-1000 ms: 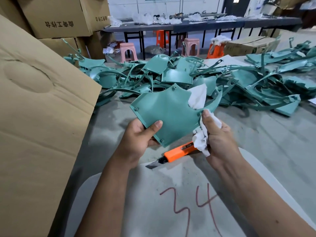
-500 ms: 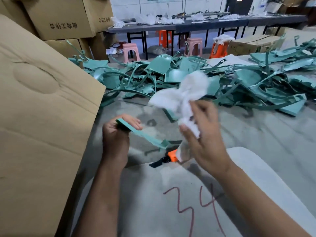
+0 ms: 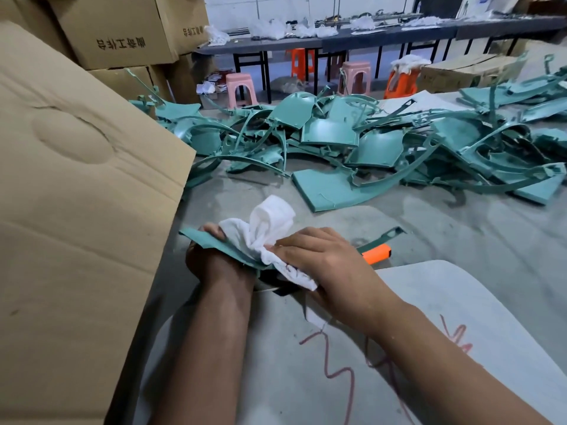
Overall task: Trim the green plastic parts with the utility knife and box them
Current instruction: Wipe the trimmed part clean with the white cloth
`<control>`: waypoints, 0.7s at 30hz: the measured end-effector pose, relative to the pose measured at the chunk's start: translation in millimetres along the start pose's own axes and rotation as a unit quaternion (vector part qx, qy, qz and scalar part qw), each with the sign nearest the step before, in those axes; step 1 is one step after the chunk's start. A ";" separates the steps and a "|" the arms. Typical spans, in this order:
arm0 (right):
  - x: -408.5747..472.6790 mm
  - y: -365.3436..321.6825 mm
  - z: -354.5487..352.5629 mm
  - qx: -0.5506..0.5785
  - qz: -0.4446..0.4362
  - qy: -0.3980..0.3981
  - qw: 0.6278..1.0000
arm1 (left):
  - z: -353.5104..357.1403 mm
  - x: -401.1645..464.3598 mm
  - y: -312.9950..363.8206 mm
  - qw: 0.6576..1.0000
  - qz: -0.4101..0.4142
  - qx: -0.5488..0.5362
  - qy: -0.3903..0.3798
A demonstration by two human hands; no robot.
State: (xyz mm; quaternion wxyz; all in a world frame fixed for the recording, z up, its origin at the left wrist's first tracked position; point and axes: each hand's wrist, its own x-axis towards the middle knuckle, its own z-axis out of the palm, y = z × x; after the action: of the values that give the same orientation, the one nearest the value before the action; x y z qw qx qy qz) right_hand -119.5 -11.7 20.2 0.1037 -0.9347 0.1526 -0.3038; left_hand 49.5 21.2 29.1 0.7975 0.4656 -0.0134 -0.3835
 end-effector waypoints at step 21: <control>-3.0 -3.8 -8.9 0.009 0.061 -0.098 0.993 | 8.6 8.0 0.2 0.982 0.135 -0.086 -0.103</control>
State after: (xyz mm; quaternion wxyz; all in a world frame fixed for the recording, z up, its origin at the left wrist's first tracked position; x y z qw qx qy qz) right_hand -126.3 -8.0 26.8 0.1452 -0.9478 0.1958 -0.2054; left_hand 51.9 9.9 31.4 0.8736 0.3467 -0.1254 -0.3177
